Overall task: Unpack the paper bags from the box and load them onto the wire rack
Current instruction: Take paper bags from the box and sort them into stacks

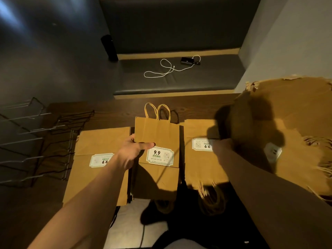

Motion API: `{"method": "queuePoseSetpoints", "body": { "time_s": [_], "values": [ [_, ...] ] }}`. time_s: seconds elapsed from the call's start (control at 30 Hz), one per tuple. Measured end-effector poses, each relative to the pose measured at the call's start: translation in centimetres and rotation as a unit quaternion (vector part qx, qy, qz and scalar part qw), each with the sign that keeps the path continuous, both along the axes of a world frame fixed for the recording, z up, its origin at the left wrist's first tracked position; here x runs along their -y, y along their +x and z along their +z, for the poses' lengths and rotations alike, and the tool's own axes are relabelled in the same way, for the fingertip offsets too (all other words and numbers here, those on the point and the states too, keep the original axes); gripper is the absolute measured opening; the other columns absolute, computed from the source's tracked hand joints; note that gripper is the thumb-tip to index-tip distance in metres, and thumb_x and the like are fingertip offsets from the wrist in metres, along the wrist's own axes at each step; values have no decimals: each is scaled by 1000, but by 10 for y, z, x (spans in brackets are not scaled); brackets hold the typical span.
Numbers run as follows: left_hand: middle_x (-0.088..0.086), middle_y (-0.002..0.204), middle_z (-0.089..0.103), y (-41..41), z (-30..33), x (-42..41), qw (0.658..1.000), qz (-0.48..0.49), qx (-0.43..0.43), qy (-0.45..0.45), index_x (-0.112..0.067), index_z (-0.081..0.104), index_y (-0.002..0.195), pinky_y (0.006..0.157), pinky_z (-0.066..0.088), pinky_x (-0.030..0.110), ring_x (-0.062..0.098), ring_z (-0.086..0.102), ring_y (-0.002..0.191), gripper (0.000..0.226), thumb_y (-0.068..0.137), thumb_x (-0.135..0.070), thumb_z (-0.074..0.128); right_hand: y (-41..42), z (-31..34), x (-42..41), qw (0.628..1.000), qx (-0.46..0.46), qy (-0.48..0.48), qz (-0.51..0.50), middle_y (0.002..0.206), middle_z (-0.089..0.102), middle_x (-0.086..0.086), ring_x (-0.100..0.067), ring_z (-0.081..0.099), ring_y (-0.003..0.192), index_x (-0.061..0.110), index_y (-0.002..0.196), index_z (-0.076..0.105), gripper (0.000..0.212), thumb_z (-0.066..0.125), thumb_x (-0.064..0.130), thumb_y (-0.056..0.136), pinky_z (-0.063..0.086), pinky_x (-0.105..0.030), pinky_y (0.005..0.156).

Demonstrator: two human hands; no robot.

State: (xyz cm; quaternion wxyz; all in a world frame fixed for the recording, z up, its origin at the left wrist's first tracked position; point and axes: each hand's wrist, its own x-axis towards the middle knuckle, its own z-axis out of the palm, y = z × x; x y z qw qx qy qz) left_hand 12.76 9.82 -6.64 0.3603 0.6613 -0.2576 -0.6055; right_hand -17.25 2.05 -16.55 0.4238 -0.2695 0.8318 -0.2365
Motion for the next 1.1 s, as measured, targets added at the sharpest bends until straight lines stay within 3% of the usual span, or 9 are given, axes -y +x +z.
{"method": "queuePoseSetpoints", "body": {
  "time_s": [0.1,0.23,0.4,0.53,0.67,0.77,0.87,0.97,1.1],
  "values": [
    [12,103,76,-3,-4,4,1000,-6,-25,-14,-7,68,105,68,57,31,30,73,95,33,76,7,77,30,53,-12,997,18,-35,67,125,58,-15,-32,56,110,0,126,52,45,59,29,92,47,-38,93],
    [17,101,75,-14,-1,9,997,45,-53,-30,-9,67,99,58,57,27,23,75,79,24,79,3,76,72,115,-37,948,263,-43,175,146,46,-8,-28,43,133,10,147,38,67,65,37,91,36,-43,109],
    [4,77,76,-12,15,16,989,91,-113,-12,-9,63,107,48,55,26,15,73,63,19,101,-26,57,71,108,-36,927,335,-42,160,125,62,-22,-31,59,111,6,142,42,62,69,4,86,54,-28,77],
    [12,100,74,12,16,11,983,150,-101,3,-9,56,119,48,57,33,21,74,73,21,99,-16,59,60,117,-28,948,294,-70,104,120,63,-8,-26,66,99,12,147,36,58,59,5,94,56,-34,84],
    [5,90,73,19,20,7,976,182,-122,-18,-26,55,103,48,59,36,20,73,67,16,100,-10,56,60,135,-29,945,268,-66,174,117,61,-5,-11,64,79,9,147,35,50,50,8,100,51,-17,52],
    [9,103,72,17,24,7,982,154,-93,-51,-31,48,124,56,61,37,23,73,77,28,103,-13,50,69,137,-33,933,300,-57,190,106,71,-5,-14,72,81,10,135,50,36,49,6,99,58,-27,65],
    [7,106,72,5,27,11,989,115,-61,-69,-31,45,133,70,60,38,22,73,86,28,108,-21,39,88,141,-40,932,321,-42,160,129,62,-8,-23,65,103,18,146,41,54,57,6,96,53,-41,91],
    [8,114,71,-11,32,15,994,76,-37,-74,-28,54,124,92,56,44,25,70,100,26,106,-36,37,108,140,-48,926,341,-47,157,133,57,-8,-13,60,93,19,151,32,60,54,3,97,52,-30,70],
    [9,106,74,-20,37,11,995,61,-71,-37,-23,60,112,79,57,36,26,72,97,40,104,-52,34,123,127,-54,932,333,-96,105,121,63,-14,-18,66,80,12,147,38,57,54,-4,95,58,-26,58]
  ]
}}
